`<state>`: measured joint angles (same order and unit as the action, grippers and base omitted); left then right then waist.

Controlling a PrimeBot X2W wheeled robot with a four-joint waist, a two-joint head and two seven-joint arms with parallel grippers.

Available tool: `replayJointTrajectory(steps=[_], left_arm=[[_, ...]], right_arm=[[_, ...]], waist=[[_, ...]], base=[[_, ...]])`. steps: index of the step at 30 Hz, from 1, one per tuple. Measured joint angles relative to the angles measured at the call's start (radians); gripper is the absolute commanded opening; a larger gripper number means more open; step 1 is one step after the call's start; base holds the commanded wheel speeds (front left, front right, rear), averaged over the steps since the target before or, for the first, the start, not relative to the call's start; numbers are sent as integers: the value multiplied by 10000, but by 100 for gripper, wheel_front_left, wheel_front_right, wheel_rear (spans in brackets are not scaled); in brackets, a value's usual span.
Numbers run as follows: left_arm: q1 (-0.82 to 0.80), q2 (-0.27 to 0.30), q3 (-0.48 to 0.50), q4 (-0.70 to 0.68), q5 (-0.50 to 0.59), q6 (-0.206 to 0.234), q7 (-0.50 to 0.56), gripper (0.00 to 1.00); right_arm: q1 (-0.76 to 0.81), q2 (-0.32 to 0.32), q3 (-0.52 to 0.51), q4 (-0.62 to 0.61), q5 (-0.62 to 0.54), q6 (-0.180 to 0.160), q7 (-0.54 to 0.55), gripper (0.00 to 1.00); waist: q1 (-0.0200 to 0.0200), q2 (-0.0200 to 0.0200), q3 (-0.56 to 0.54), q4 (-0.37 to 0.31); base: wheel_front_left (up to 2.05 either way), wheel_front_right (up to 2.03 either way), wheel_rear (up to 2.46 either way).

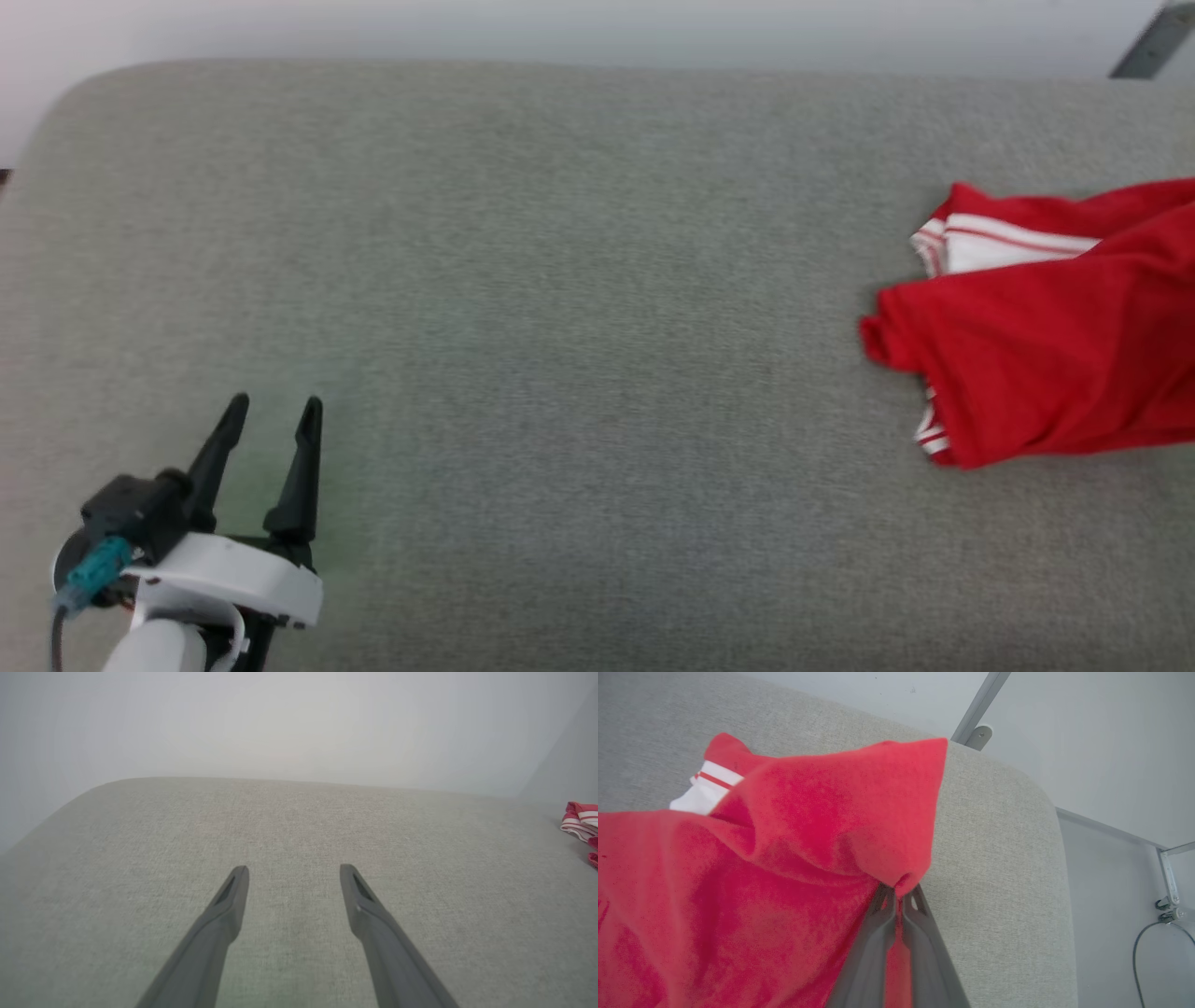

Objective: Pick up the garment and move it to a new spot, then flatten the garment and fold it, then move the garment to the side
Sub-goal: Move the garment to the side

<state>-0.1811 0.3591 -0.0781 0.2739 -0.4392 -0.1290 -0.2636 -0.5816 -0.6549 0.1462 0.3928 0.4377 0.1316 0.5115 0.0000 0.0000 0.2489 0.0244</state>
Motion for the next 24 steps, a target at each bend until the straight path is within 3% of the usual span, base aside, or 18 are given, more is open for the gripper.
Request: replayJointTrajectory(steps=[11, 24], left_arm=[[-667, 510, -535, -134, -92, 0, 0, 100], [-1407, 953, -1218, -458, -201, 0, 0, 100]], right_arm=[[-1240, -1195, 957, 1271, -591, 0, -1269, 0], [-2242, -1626, 1168, 2336, -1956, 0, -2184, 0]], waist=[[0, 0, 730, -779], [1, 1, 1548, -1483]], base=[[0, 0, 0], [0, 0, 0]])
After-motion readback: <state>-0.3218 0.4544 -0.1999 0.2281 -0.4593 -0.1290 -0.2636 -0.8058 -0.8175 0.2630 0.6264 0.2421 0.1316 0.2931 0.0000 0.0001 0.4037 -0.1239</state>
